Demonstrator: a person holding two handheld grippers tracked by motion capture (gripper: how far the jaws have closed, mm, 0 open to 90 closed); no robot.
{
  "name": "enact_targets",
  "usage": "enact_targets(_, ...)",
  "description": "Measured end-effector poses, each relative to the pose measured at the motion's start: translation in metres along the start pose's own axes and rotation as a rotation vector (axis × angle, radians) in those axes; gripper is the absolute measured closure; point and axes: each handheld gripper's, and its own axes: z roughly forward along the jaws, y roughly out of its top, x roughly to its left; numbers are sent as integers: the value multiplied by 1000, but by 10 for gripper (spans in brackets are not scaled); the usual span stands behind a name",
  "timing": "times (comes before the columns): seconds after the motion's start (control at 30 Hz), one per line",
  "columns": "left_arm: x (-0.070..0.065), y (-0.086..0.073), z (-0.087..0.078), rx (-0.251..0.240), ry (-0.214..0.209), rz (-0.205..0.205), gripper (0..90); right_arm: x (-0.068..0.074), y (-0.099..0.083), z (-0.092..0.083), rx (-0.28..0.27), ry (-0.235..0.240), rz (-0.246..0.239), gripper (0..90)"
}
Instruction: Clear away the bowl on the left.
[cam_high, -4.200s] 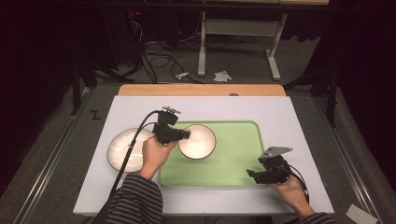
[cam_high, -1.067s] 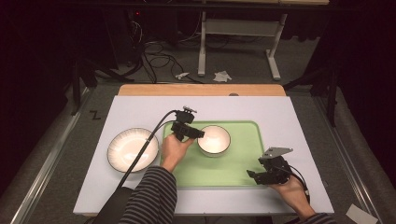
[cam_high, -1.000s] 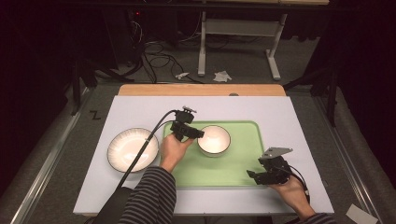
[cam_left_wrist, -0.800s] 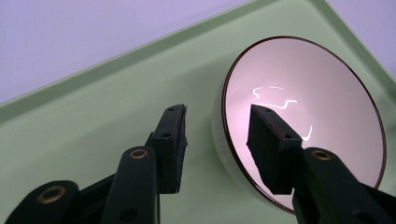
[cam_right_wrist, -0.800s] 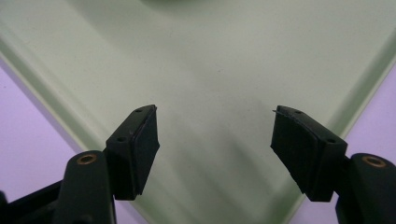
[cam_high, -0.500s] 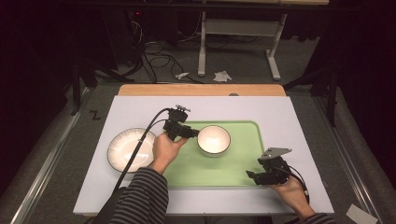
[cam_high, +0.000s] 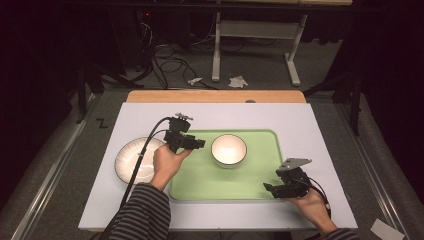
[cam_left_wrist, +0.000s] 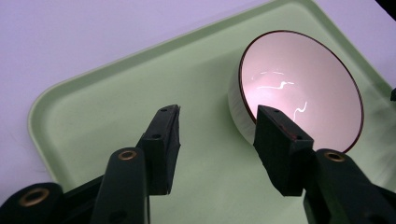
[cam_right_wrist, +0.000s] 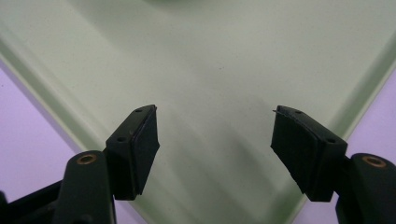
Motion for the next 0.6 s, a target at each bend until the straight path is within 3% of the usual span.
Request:
enact_targets(0.33,8,5,-15,-22,-8,-35,466,-1,0,1,3,5,4,331)
enact_targets(0.6,8,8,-26,-38,-12,-28,447,0,1,0,11,3,2,331)
